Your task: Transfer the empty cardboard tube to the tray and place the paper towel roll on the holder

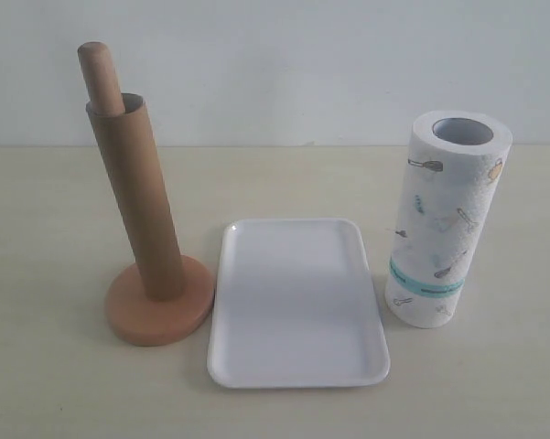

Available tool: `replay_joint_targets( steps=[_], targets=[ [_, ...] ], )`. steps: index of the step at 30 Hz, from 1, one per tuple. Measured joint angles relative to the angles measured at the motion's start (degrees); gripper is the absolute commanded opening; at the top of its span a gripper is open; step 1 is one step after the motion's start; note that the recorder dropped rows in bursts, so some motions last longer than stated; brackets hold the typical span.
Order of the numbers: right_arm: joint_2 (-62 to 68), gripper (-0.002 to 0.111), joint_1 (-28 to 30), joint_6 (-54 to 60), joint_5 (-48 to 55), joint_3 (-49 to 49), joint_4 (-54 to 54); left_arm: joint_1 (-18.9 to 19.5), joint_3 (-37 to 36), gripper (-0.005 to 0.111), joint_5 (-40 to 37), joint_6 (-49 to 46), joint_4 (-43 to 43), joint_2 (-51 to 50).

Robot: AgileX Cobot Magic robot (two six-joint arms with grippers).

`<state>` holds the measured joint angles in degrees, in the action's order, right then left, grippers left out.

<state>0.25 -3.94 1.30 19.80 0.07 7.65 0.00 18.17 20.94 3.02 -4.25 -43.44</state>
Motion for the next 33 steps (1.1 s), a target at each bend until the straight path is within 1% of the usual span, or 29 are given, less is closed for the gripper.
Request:
replay_joint_targets(
  steps=[2, 3, 5, 8, 9, 11, 13, 15, 19, 21, 24, 27, 29, 31, 33],
  targets=[
    [0.0, 0.004, 0.0, 0.0, 0.0, 0.0, 0.0, 0.0, 0.0, 0.004, 0.0, 4.3, 3.9, -2.0],
    [0.0, 0.004, 0.0, 0.0, 0.0, 0.0, 0.0, 0.0, 0.0, 0.004, 0.1, 6.5, 7.8, -2.8],
    [0.0, 0.004, 0.0, 0.0, 0.0, 0.0, 0.0, 0.0, 0.0, 0.004, 1.4, 13.9, 18.6, -5.2],
    [0.0, 0.004, 0.0, 0.0, 0.0, 0.0, 0.0, 0.0, 0.0, 0.004, 8.2, 24.9, 36.5, -8.8],
    [0.0, 0.004, 0.0, 0.0, 0.0, 0.0, 0.0, 0.0, 0.0, 0.004, 11.1, 27.0, 42.7, -10.3],
    [0.0, 0.004, 0.0, 0.0, 0.0, 0.0, 0.0, 0.0, 0.1, 0.004, 15.5, 29.1, 52.2, -13.3],
    [0.0, 0.004, 0.0, 0.0, 0.0, 0.0, 0.0, -0.1, 0.1, 0.004, 18.7, 31.4, 58.9, -16.3],
    [0.0, 0.004, 0.0, 0.0, 0.0, 0.0, 0.0, -0.1, 0.1, 0.004, 21.3, 34.4, 61.7, -19.6],
    [0.0, 0.004, 0.0, 0.0, 0.0, 0.0, 0.0, -0.1, 0.1, 0.005, 24.3, 38.4, 63.1, -25.3],
    [0.0, 0.004, 0.0, 0.0, 0.0, 0.0, 0.0, -0.1, 0.1, 0.01, 24.6, 39.7, 63.3, -27.9],
    [0.0, 0.004, 0.0, 0.0, 0.0, 0.0, 0.0, -0.1, 0.1, 0.028, 24.9, 40.4, 63.5, -31.4],
    [0.0, 0.004, 0.0, 0.0, 0.0, 0.0, 0.0, -0.1, 0.1, 0.054, 26.6, 40.5, 63.5, -34.6],
    [0.0, 0.004, 0.0, 0.0, 0.0, 0.0, 0.0, -0.1, 0.1, 0.068, 28.2, 40.6, 63.3, -36.4],
    [0.0, 0.004, 0.0, 0.0, 0.0, 0.0, 0.0, -0.1, 0.1, 0.075, 29.4, 40.6, 62.3, -38.1],
    [0.0, 0.004, 0.0, 0.0, 0.0, 0.0, 0.0, -0.1, 0.1, 0.078, 30.4, 40.2, 60.4, -39.5]
  ],
)
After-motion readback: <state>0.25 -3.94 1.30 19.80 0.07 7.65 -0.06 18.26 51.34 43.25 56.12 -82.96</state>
